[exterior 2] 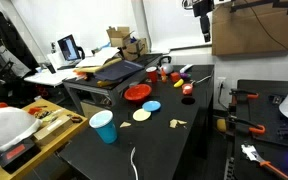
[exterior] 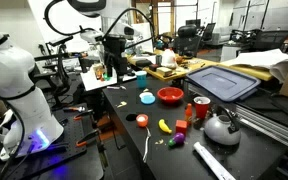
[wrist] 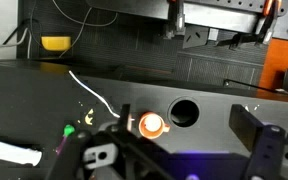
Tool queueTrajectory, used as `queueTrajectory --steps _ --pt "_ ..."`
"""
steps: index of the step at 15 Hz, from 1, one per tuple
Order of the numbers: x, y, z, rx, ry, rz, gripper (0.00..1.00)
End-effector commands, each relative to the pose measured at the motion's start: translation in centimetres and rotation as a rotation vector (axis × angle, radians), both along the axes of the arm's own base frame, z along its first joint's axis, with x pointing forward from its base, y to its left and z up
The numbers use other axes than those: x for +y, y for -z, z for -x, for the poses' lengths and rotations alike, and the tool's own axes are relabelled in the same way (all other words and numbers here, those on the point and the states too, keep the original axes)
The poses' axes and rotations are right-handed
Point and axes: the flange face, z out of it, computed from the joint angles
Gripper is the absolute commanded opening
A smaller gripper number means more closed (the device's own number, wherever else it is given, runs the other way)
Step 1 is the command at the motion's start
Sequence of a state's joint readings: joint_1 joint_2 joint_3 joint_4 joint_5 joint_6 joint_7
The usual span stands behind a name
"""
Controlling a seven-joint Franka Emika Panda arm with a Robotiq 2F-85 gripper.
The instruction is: Move the fork on the right to the left
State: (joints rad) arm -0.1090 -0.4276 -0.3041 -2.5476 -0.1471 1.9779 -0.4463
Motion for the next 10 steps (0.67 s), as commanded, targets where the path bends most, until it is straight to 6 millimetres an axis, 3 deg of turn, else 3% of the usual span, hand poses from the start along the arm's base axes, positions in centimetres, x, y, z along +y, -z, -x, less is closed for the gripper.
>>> queueTrajectory --steps 1,5,10 --pt "0.0 -0.1 0.0 0.001 0.000 0.000 1.00" --pt "-0.5 0.6 -0.8 -0.009 -0.014 0.022 1.00" --pt "-3.5 3.0 -2.7 -0.036 -0.066 0.054 1.00"
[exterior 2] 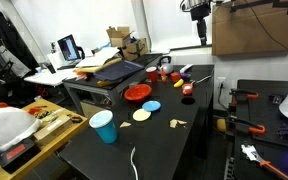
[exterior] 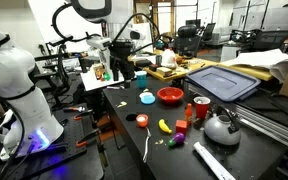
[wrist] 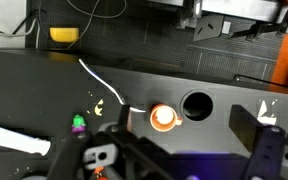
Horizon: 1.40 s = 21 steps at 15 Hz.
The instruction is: Move the fork on the right to the left
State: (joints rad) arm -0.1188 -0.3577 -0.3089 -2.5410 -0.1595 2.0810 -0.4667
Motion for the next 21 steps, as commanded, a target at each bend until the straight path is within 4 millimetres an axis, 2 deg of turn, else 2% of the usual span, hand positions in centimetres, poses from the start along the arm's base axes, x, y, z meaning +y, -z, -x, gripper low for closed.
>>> queueTrajectory --steps 1,6,10,13,21 --pt "-3.3 2.0 -1.6 -0.005 -0.077 0.026 1.00" --pt "-6.4 5.6 -2.3 -0.008 -0.219 -0.011 1.00" --pt "-7.5 8.5 -2.7 0.021 -0.276 -0.061 1.00" --pt "-7.8 10.9 -3.1 0.054 -0.285 -0.047 1.00" --pt "-6.9 17.3 -4.0 0.106 -0.292 0.013 1.00"
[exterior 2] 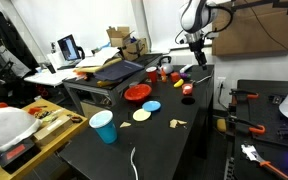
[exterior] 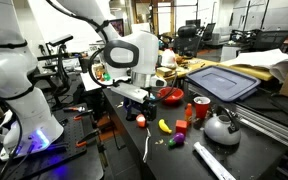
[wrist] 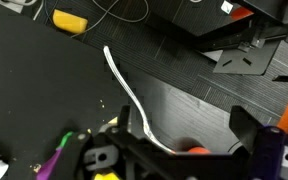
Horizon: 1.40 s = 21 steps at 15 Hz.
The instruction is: Move the fork on the right to the left
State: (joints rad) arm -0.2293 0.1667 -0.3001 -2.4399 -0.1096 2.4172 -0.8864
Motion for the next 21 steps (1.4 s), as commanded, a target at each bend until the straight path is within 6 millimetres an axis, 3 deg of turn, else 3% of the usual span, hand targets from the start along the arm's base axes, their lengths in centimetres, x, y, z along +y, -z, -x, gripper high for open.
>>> queueTrajectory --steps 1,10,17,19,21 --pt "-0.4 2.2 -0.6 0.003 0.005 0.047 1.00" --pt "-1.4 7.5 -0.7 0.034 0.004 0.126 1.00" --pt "-1.7 9.6 -1.8 0.054 -0.018 0.119 1.00" --pt "-1.8 9.9 -2.0 0.055 -0.021 0.118 0.74" --pt "-1.8 10.2 -2.1 0.057 -0.026 0.115 0.59"
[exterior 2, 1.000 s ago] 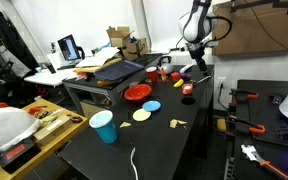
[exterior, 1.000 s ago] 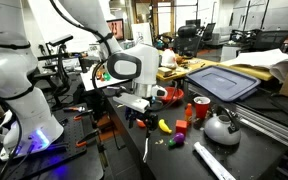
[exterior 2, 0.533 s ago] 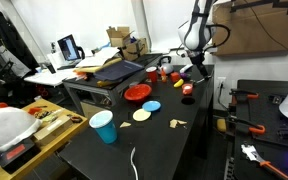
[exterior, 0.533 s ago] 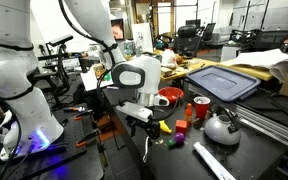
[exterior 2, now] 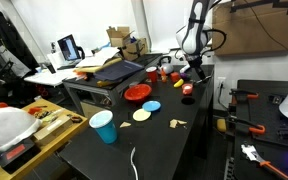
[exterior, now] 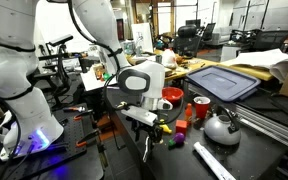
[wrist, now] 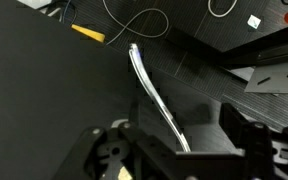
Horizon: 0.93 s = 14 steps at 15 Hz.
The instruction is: Move the fork on the right to the left
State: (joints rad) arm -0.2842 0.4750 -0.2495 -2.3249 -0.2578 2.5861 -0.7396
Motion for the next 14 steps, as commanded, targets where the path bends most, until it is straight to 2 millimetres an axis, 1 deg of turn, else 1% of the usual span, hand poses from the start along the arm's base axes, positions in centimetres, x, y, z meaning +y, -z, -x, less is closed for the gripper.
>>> queueTrajectory --steps 1,3,5,6,7,8,10,12,14 --pt "-0.3 0.4 -0.3 -0.010 -0.008 0.006 0.49" --pt "-0.2 0.5 -0.2 -0.011 -0.010 0.003 0.36" --pt "-0.4 0.0 -0.3 -0.020 -0.011 0.010 0.21" --pt "-0.4 -0.4 -0.3 -0.030 -0.010 0.014 0.14" --pt "-0.5 -0.9 -0.4 -0.039 -0.006 0.018 0.05" --pt "-0.6 -1.7 -0.4 -0.051 0.000 0.021 0.01" --pt "-0.9 -3.4 -0.7 -0.068 0.017 0.030 0.00" --pt "-1.7 -6.0 -1.2 -0.101 0.045 0.054 0.01" --pt "-2.4 -9.1 -1.8 -0.146 0.095 0.077 0.01"
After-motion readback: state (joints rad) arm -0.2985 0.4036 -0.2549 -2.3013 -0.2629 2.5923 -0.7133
